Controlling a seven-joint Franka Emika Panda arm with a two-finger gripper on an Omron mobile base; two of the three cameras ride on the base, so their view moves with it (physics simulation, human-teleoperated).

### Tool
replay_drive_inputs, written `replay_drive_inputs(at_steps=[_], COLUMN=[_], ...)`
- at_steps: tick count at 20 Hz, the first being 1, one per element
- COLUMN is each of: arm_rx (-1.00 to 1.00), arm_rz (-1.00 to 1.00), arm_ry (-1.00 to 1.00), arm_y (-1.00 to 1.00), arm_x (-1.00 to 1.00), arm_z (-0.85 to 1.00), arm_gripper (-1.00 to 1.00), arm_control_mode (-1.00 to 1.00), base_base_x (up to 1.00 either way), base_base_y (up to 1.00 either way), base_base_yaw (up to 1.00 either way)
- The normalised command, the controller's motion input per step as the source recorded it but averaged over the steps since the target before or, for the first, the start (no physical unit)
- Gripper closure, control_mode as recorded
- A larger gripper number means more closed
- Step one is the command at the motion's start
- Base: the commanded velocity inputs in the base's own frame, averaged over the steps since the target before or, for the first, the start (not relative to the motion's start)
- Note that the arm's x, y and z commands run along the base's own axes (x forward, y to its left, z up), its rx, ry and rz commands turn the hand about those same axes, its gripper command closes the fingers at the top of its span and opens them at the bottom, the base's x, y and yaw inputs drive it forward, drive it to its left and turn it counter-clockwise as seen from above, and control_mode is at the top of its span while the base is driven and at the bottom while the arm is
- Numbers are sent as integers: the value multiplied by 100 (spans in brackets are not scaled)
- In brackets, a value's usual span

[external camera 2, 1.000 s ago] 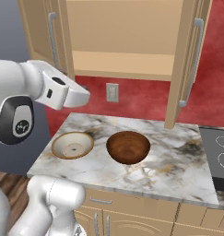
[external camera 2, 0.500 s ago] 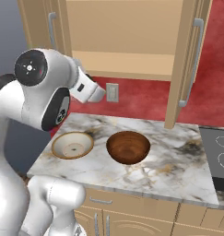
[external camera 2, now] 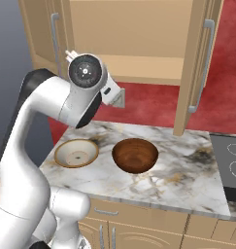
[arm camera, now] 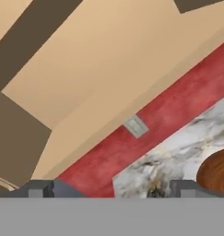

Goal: Open the cabinet. Pick the bowls from the counter and place them in the cabinet. Then close the cabinet.

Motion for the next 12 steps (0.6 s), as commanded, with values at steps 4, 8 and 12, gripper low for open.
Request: replay_drive_inputs(at_steps=[4,8,12], arm_rx=[13,7,4], arm_rz=[15,23,28], arm_ry=[0,0,0], arm_y=[0,6,17], arm_x=[54,36,18], arm_z=[-28,-34,-13], arm_gripper=[-100,-100,-100], arm_control_mode=[-100,-100,-100], base_base_x=[0,0,0], base_base_y=[0,0,0], base_base_yaw=[0,0,0])
